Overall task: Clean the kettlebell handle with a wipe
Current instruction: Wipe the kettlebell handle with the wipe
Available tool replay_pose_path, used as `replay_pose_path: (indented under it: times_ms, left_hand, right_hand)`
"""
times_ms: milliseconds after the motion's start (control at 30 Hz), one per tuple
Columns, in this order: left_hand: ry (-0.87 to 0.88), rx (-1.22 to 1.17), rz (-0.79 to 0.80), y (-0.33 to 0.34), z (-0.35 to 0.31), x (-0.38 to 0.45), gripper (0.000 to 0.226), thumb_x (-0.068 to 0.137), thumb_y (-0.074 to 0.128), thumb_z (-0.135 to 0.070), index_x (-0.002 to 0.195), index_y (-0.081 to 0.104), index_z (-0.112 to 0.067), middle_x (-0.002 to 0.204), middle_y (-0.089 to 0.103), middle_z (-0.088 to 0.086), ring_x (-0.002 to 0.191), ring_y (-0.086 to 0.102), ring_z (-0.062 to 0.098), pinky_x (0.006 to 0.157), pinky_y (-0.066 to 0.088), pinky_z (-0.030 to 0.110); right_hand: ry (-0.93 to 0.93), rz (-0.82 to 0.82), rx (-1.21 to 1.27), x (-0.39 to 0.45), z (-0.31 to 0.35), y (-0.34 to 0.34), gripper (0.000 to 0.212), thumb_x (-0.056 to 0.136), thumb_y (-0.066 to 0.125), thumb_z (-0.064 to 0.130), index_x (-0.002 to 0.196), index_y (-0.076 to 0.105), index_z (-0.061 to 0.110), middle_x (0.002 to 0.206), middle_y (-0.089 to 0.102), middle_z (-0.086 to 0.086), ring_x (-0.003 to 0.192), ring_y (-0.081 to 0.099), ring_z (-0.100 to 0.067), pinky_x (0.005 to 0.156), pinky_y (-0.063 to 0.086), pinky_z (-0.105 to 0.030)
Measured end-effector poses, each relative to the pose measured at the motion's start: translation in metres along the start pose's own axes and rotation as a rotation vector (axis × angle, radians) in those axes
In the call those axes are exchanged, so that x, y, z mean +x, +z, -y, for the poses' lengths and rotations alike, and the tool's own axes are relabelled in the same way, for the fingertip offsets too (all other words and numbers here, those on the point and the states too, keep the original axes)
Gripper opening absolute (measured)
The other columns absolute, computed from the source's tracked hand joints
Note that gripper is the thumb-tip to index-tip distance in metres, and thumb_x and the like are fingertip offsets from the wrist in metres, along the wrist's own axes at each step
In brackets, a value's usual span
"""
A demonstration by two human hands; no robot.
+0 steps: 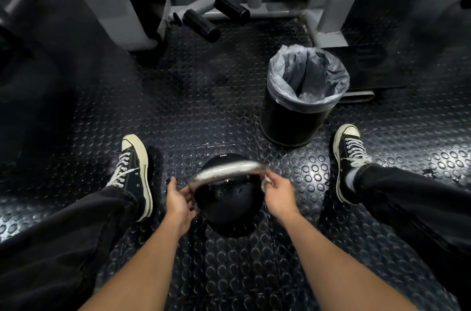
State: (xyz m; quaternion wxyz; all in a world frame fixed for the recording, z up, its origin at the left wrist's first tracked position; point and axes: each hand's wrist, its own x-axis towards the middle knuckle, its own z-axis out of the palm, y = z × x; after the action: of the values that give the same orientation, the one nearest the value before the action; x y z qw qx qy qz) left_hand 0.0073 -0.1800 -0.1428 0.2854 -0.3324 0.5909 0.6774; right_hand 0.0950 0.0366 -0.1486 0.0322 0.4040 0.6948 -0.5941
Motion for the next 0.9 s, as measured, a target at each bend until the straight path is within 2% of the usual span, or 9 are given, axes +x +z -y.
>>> replay_pose_path:
  times_ms: [100, 200, 267, 400, 533, 600, 700, 800, 900]
  left_hand:
    - [0.019, -0.006, 0.008, 0.002, 0.001, -0.001, 0.072, 0.101, 0.022, -0.062, 0.107, 0.069, -0.008, 0.099, 0.070, 0.015, 0.097, 0.062, 0.027, 0.106, 0.042, 0.048]
    - [0.040, -0.002, 0.024, 0.002, 0.003, 0.000, 0.073, 0.101, 0.022, -0.061, 0.102, 0.071, -0.008, 0.093, 0.071, 0.014, 0.090, 0.063, 0.025, 0.102, 0.043, 0.046]
    - [0.037, -0.009, 0.040, 0.001, 0.004, 0.001, 0.073, 0.101, 0.021, -0.061, 0.101, 0.070, -0.008, 0.099, 0.072, 0.016, 0.095, 0.064, 0.027, 0.105, 0.042, 0.048]
    - [0.029, -0.007, 0.058, 0.001, 0.002, -0.004, 0.073, 0.101, 0.020, -0.062, 0.104, 0.069, -0.008, 0.111, 0.070, 0.018, 0.113, 0.061, 0.031, 0.110, 0.040, 0.052]
    - [0.023, -0.004, 0.047, 0.001, 0.001, -0.005, 0.072, 0.101, 0.021, -0.062, 0.101, 0.070, -0.010, 0.107, 0.071, 0.015, 0.111, 0.062, 0.028, 0.109, 0.040, 0.050]
    - [0.018, -0.002, 0.049, 0.000, 0.001, -0.004, 0.073, 0.100, 0.020, -0.064, 0.104, 0.070, -0.010, 0.110, 0.071, 0.016, 0.113, 0.061, 0.029, 0.109, 0.040, 0.051]
    - [0.008, 0.008, 0.047, 0.000, -0.001, -0.004, 0.076, 0.099, 0.020, -0.066, 0.106, 0.071, -0.010, 0.113, 0.071, 0.017, 0.116, 0.061, 0.030, 0.110, 0.040, 0.052]
    - [-0.003, 0.003, 0.029, 0.001, -0.002, -0.007, 0.077, 0.099, 0.019, -0.066, 0.109, 0.071, -0.010, 0.115, 0.070, 0.017, 0.116, 0.061, 0.029, 0.110, 0.040, 0.052]
    - [-0.005, 0.006, 0.028, 0.000, -0.002, -0.007, 0.077, 0.098, 0.021, -0.067, 0.116, 0.068, -0.009, 0.118, 0.069, 0.017, 0.118, 0.060, 0.029, 0.110, 0.039, 0.052]
  right_hand:
    - [-0.044, -0.040, 0.046, -0.007, 0.003, 0.003, 0.051, 0.103, 0.044, 0.006, 0.142, 0.053, 0.038, 0.088, 0.066, 0.001, 0.045, 0.039, -0.002, 0.044, 0.038, -0.016]
    - [-0.021, -0.083, 0.026, -0.026, -0.009, 0.010, 0.052, 0.103, 0.044, 0.005, 0.143, 0.052, 0.036, 0.102, 0.071, 0.007, 0.066, 0.054, -0.001, 0.060, 0.045, -0.009]
    - [0.019, -0.065, -0.002, -0.027, -0.014, 0.018, 0.054, 0.102, 0.042, 0.004, 0.146, 0.048, 0.035, 0.107, 0.074, 0.001, 0.068, 0.057, -0.006, 0.067, 0.051, -0.021]
    - [0.016, -0.155, 0.084, -0.021, 0.002, 0.025, 0.054, 0.102, 0.044, 0.005, 0.146, 0.049, 0.036, 0.085, 0.066, 0.004, 0.063, 0.050, -0.009, 0.071, 0.051, -0.030]
    - [0.003, -0.165, 0.008, -0.039, -0.001, 0.033, 0.057, 0.101, 0.043, 0.004, 0.149, 0.046, 0.034, 0.110, 0.066, 0.012, 0.089, 0.061, -0.010, 0.101, 0.054, -0.038]
    - [0.044, -0.157, -0.042, -0.041, -0.005, 0.038, 0.056, 0.102, 0.042, 0.005, 0.151, 0.044, 0.032, 0.106, 0.069, 0.002, 0.087, 0.063, -0.013, 0.096, 0.056, -0.042]
    - [0.075, -0.203, 0.044, -0.029, 0.007, 0.040, 0.056, 0.102, 0.041, 0.003, 0.153, 0.041, 0.025, 0.096, 0.067, 0.003, 0.082, 0.066, -0.015, 0.084, 0.059, -0.030]
    - [0.037, -0.264, 0.107, -0.035, 0.020, 0.038, 0.057, 0.102, 0.042, 0.001, 0.153, 0.040, 0.025, 0.089, 0.062, 0.010, 0.074, 0.059, -0.006, 0.067, 0.048, -0.009]
    - [0.059, -0.239, 0.032, -0.051, 0.013, 0.044, 0.057, 0.102, 0.041, 0.001, 0.153, 0.040, 0.026, 0.109, 0.067, -0.007, 0.080, 0.058, -0.004, 0.083, 0.047, -0.014]
